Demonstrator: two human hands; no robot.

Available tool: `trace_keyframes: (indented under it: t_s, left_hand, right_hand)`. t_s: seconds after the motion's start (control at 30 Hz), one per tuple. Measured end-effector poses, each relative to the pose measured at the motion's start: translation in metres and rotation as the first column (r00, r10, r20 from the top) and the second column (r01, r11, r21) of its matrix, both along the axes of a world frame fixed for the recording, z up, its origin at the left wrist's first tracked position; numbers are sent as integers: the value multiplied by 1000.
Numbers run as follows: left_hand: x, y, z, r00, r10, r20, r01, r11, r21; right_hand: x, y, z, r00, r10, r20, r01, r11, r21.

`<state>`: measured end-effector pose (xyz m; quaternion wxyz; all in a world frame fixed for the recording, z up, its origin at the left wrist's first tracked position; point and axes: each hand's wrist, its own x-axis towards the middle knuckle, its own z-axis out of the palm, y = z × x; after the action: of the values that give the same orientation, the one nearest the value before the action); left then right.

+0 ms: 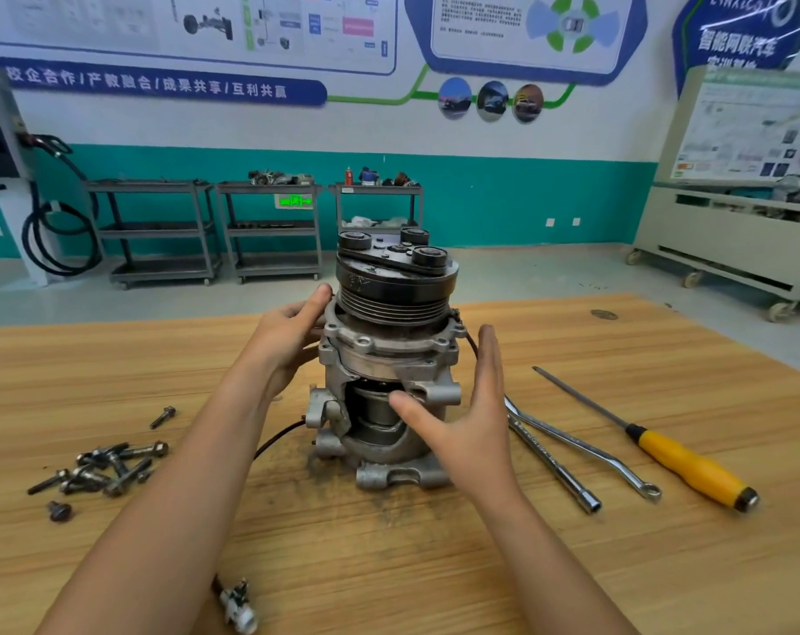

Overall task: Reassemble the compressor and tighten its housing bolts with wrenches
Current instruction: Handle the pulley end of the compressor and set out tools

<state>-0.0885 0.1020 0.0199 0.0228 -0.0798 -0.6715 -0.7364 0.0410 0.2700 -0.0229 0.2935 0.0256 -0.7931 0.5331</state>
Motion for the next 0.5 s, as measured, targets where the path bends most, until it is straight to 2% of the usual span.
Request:
trace_keyframes:
  t_s: [0.1,0.23,0.4,0.5]
  left_hand:
    - [-1,0,8,999,0,45,2,999,-51]
    - [6,3,16,995,19,100,-13,998,-63]
    - [30,-8,7,979,-202,-25,203,979,33]
    - [37,2,8,977,-194,-90,183,976,-114]
  right_hand:
    - [-5,-1,1,997,14,69,-16,999,30]
    - [-5,-1,1,1000,-3,14,3,1000,16]
    - [-3,-8,2,1000,-22,-9,22,1000,6]
    - [-1,-12,2,999,-41,-23,40,999,-29]
